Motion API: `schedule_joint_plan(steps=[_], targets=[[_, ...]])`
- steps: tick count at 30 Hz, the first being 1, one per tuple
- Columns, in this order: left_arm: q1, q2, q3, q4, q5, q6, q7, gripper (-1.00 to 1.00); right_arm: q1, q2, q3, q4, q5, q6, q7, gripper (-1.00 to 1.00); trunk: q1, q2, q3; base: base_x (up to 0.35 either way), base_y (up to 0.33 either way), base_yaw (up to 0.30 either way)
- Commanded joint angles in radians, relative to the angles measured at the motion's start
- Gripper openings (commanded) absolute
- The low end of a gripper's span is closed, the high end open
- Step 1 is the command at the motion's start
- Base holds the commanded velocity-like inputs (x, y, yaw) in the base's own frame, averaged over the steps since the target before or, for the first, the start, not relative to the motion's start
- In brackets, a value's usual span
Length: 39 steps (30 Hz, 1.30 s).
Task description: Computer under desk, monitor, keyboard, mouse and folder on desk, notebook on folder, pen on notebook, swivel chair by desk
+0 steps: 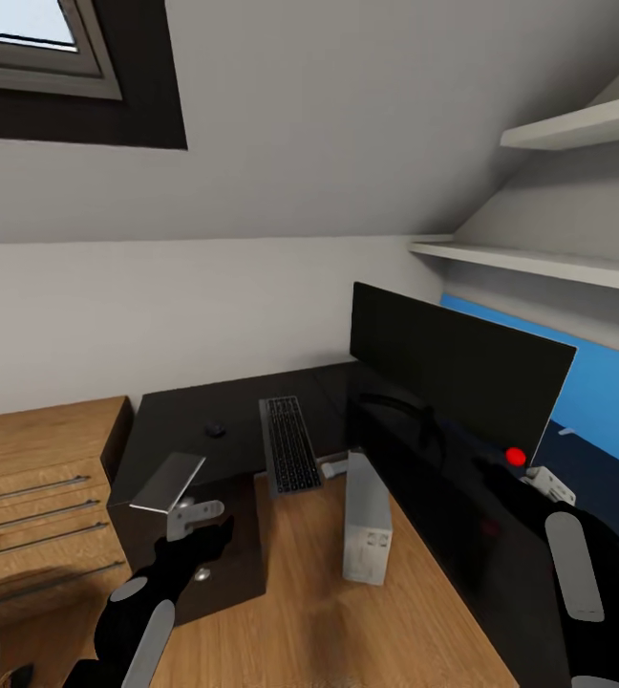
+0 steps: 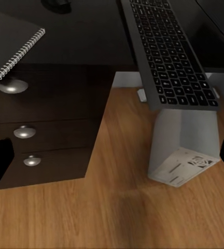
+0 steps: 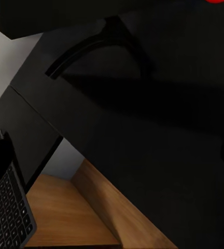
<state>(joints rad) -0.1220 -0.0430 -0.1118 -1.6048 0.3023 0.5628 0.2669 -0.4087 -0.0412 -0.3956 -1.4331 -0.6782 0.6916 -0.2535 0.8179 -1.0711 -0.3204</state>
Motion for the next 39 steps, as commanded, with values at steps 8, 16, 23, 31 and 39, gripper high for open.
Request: schedule_joint_plan(steps=[8, 16, 23, 31, 39], targets=[[-0.001, 0.000, -0.001, -0.001, 0.011, 0.003, 0.009, 1.00, -0.001, 0.000, -0.001, -0.002, -0.011, 0.003, -0.009, 1.00, 0.000, -0.001, -0.014, 0.000, 0.000, -0.001], [-0.001, 0.000, -0.001, -0.001, 0.011, 0.003, 0.009, 1.00, -0.001, -0.002, 0.000, -0.002, -0.021, 0.003, -0.006, 1.00, 0.000, -0.001, -0.016, 0.000, 0.000, -0.002], [-0.001, 0.000, -0.001, -0.001, 0.011, 0.003, 0.009, 1.00, -0.001, 0.000, 0.000, -0.001, -0.023, 0.003, -0.006, 1.00, 0.000, -0.001, -0.016, 0.000, 0.000, -0.020], [-0.001, 0.000, 0.000, -0.001, 0.011, 0.003, 0.009, 1.00, -0.001, 0.000, 0.000, 0.000, -0.023, 0.003, -0.006, 1.00, 0.000, -0.001, -0.016, 0.000, 0.000, -0.204], [-0.001, 0.000, 0.000, -0.001, 0.011, 0.003, 0.009, 1.00, -0.001, 0.000, -0.001, 0.000, -0.023, 0.003, -0.007, 1.00, 0.000, -0.001, -0.016, 0.000, 0.000, -0.257]])
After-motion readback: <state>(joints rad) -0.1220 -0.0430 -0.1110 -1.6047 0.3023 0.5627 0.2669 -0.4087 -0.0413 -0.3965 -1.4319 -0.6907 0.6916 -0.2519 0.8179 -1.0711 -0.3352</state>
